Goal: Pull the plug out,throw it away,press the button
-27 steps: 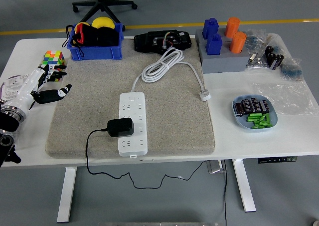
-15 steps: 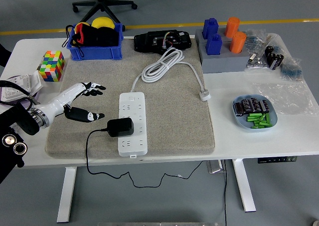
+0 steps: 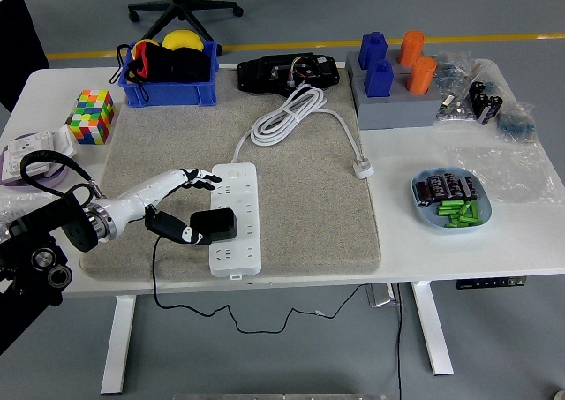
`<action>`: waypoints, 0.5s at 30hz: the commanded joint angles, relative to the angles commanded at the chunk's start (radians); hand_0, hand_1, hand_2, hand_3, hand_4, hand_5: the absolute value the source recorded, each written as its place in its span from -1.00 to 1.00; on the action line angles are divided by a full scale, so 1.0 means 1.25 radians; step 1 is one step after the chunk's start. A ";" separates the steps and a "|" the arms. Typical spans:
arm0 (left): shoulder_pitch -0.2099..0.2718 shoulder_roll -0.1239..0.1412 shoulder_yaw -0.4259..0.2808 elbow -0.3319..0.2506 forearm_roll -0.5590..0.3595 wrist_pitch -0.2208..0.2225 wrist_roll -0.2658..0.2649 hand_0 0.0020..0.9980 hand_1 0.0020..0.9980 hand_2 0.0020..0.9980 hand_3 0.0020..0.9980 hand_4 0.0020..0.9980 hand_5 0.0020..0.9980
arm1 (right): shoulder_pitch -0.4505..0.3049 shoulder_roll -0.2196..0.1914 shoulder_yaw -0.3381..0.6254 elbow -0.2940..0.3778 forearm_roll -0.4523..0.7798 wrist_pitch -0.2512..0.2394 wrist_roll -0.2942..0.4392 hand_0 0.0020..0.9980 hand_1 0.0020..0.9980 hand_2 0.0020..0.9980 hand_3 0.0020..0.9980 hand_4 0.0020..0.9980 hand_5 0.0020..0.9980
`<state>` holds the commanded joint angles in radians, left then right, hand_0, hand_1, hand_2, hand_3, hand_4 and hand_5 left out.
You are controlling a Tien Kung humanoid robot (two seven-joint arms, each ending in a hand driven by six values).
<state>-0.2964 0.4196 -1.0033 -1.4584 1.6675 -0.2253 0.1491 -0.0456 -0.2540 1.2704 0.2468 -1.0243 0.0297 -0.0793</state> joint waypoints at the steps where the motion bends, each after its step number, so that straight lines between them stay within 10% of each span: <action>1: -0.001 -0.002 0.004 0.003 0.003 0.004 0.000 0.75 0.73 0.62 0.70 1.00 -0.95 | 0.000 0.000 0.000 0.000 0.000 0.000 0.000 0.45 0.35 0.31 0.28 0.48 0.18; 15: -0.011 -0.022 0.043 0.023 0.015 0.052 -0.014 0.65 0.40 0.23 0.45 0.86 -1.00 | 0.000 0.000 -0.002 0.000 0.001 -0.001 0.001 0.45 0.35 0.31 0.28 0.48 0.18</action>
<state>-0.3099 0.3919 -0.9498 -1.4294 1.6868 -0.1606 0.1316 -0.0457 -0.2538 1.2683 0.2467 -1.0234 0.0285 -0.0783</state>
